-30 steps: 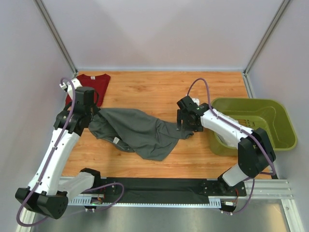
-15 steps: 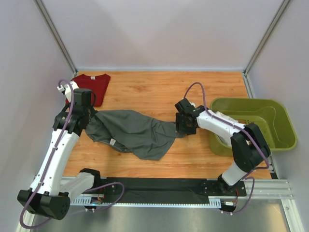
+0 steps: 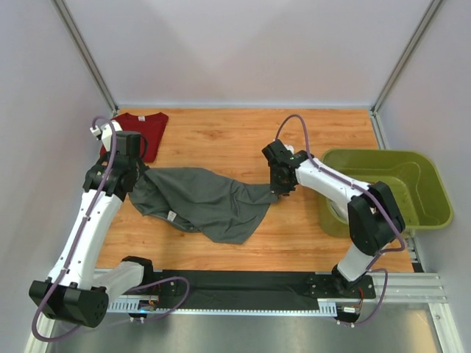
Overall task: Fold and stack the t-shirts
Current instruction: Flatten the tshirt out
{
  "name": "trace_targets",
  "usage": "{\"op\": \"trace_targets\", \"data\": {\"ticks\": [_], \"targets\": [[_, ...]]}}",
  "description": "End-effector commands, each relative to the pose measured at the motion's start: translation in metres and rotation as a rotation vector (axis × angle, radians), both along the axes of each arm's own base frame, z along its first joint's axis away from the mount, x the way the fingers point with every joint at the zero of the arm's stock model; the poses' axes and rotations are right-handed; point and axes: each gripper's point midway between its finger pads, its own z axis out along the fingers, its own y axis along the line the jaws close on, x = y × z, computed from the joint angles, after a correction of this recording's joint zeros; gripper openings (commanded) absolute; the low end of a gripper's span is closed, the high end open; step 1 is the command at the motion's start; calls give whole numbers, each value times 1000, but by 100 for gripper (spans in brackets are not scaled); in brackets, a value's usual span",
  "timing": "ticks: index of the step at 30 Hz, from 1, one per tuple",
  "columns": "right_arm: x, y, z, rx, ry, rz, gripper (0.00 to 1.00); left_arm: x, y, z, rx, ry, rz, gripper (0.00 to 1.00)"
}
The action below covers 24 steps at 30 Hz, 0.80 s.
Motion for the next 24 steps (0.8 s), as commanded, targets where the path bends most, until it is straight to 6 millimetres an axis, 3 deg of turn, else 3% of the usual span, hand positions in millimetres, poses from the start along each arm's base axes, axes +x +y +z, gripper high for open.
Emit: {"op": "trace_targets", "data": {"ticks": [1, 3, 5, 8, 9, 10, 11, 12, 13, 15, 16, 19, 20, 24], "targets": [[21, -9, 40, -51, -117, 2, 0, 14, 5, 35, 26, -85, -6, 0], [32, -13, 58, -61, -160, 0, 0, 18, 10, 45, 42, -98, 2, 0], [39, -21, 80, -61, -198, -11, 0, 22, 16, 69, 60, -141, 0, 0], [76, -52, 146, -36, -347, -75, 0, 30, 40, 113, 80, -248, 41, 0], [89, -55, 185, 3, -434, -66, 0, 36, 45, 122, 83, -266, 46, 0], [97, -60, 209, 30, -489, -70, 0, 39, 45, 146, 82, -324, 41, 0], [108, -72, 230, 45, -541, -87, 0, 41, 57, 159, 95, -349, 67, 0], [114, -76, 248, 46, -586, -65, 0, 46, 60, 166, 105, -361, 70, 0], [120, -80, 287, 62, -680, -62, 0, 46, 63, 190, 113, -417, 76, 0], [129, -93, 317, 25, -757, -60, 0, 53, 66, 209, 143, -460, 70, 0], [130, -96, 344, 30, -820, -65, 0, 51, 68, 228, 153, -502, 77, 0], [135, -108, 377, 14, -904, -79, 1, 50, 74, 260, 200, -563, 87, 0], [133, -115, 397, 14, -956, -102, 0, 50, 77, 268, 211, -582, 100, 0], [126, -121, 431, 31, -1059, -119, 0, 42, 85, 297, 238, -654, 135, 0]]}}
